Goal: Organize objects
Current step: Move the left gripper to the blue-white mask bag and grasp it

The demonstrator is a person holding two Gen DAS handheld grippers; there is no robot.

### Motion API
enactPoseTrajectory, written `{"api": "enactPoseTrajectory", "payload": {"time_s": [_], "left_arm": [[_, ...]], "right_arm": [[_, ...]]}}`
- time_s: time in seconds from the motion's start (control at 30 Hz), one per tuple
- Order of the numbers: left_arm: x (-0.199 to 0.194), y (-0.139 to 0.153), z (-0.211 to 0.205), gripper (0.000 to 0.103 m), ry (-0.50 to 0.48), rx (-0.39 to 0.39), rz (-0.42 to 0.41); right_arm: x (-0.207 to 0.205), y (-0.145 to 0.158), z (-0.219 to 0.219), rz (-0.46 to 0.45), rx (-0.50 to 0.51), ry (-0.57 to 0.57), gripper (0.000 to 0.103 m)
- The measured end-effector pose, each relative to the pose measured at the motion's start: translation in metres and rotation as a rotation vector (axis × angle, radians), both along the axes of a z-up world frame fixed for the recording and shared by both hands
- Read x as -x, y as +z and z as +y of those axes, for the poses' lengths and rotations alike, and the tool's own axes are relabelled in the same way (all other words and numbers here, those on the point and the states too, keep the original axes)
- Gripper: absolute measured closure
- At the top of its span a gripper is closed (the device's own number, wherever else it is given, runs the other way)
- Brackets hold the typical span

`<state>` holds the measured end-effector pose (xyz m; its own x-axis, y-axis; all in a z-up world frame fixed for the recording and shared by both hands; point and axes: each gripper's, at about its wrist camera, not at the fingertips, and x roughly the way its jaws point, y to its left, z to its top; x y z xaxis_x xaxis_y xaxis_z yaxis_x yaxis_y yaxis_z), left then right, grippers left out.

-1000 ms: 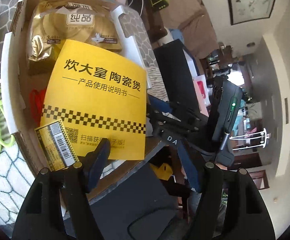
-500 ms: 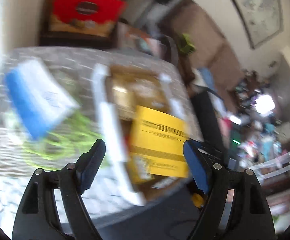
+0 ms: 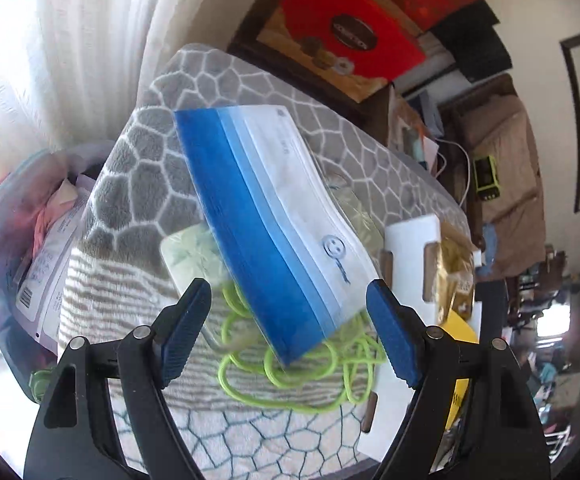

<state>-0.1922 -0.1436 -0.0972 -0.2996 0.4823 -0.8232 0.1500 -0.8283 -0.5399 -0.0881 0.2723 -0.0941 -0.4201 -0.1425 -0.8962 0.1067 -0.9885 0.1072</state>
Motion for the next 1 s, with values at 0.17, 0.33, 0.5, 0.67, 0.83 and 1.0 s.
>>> {"api": "enactPoseTrajectory", "payload": {"time_s": [0.17, 0.33, 0.5, 0.67, 0.83, 1.0], "left_arm": [[0.018, -0.013, -0.001, 0.027, 0.018, -0.056, -0.033], [0.030, -0.019, -0.006, 0.028, 0.035, -0.162, -0.063], [0.038, -0.022, -0.003, 0.043, 0.029, -0.188, -0.086], [0.042, -0.014, -0.006, 0.043, 0.038, -0.021, -0.075], [0.049, -0.020, -0.024, 0.038, 0.086, -0.026, -0.059], [0.057, -0.038, -0.024, 0.043, 0.088, -0.124, -0.076]], "right_arm": [[0.000, 0.000, -0.001, -0.001, -0.010, 0.005, 0.069], [0.000, 0.000, -0.001, -0.003, -0.016, 0.005, 0.069], [0.000, 0.000, -0.002, -0.003, -0.017, 0.005, 0.069], [-0.001, 0.001, -0.002, -0.003, -0.021, 0.007, 0.069], [0.001, 0.000, -0.005, -0.005, -0.020, 0.008, 0.069], [0.001, -0.001, -0.004, -0.009, -0.020, 0.006, 0.069]]}}
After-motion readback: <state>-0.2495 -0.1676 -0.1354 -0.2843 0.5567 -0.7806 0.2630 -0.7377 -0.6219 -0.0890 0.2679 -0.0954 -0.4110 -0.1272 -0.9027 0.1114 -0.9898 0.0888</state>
